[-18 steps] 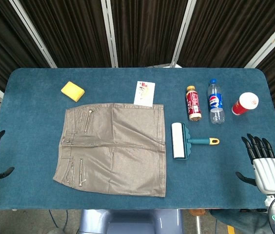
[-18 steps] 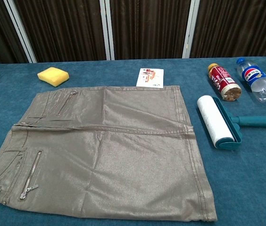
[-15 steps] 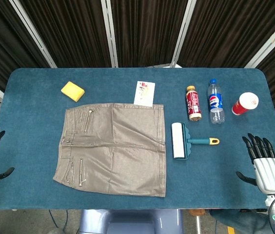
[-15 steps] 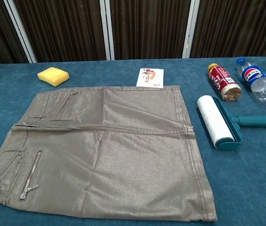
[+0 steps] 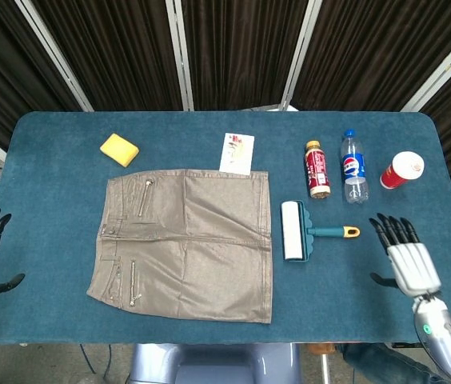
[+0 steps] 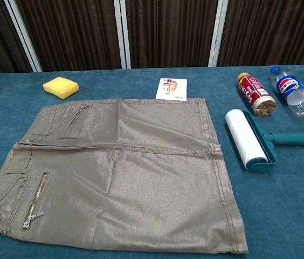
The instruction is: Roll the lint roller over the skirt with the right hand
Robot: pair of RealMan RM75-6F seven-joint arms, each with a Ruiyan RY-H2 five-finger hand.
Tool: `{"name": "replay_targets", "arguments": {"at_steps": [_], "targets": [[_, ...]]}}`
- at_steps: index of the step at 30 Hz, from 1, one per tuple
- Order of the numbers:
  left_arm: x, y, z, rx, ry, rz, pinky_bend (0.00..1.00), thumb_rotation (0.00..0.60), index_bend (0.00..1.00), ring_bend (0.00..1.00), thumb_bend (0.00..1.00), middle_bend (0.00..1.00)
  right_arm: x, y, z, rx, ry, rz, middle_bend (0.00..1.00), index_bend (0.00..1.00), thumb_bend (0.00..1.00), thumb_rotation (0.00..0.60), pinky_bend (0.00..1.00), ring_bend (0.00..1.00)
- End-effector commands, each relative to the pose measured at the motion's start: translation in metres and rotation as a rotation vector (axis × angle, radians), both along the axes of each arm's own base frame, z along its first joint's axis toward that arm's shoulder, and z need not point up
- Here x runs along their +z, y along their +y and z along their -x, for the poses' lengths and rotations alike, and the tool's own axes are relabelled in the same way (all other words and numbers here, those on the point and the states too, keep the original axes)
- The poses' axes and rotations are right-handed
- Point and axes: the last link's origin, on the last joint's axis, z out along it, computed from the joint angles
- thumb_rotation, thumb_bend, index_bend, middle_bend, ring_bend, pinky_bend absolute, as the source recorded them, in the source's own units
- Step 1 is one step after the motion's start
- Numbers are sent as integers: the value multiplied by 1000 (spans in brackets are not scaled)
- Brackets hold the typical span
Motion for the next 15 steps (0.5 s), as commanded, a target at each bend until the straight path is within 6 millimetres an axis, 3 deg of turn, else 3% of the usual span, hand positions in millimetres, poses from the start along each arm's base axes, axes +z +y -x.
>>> {"name": "replay_targets", "arguments": {"at_steps": [1,3,7,15], "targets": [[-3,5,2,16,14,-4,0,600,0,0,40,0,-25,-46,3,-10,9,-42,119,84,134,600,79,9],[-5,7,2,26,19,-7,0,600,0,0,41,0,-36,-57,6,-9,25,-48,152,138,197,600,109,41],[-9,9,4,40,41,-3,0,600,0,0,41,0,-54,-72,8,-13,26,-72,175,153,285,600,120,63],[-15,15,11,81,65,1,0,600,0,0,41,0,-77,-85,8,-4,44,-113,197,176,344,600,122,78]]}}
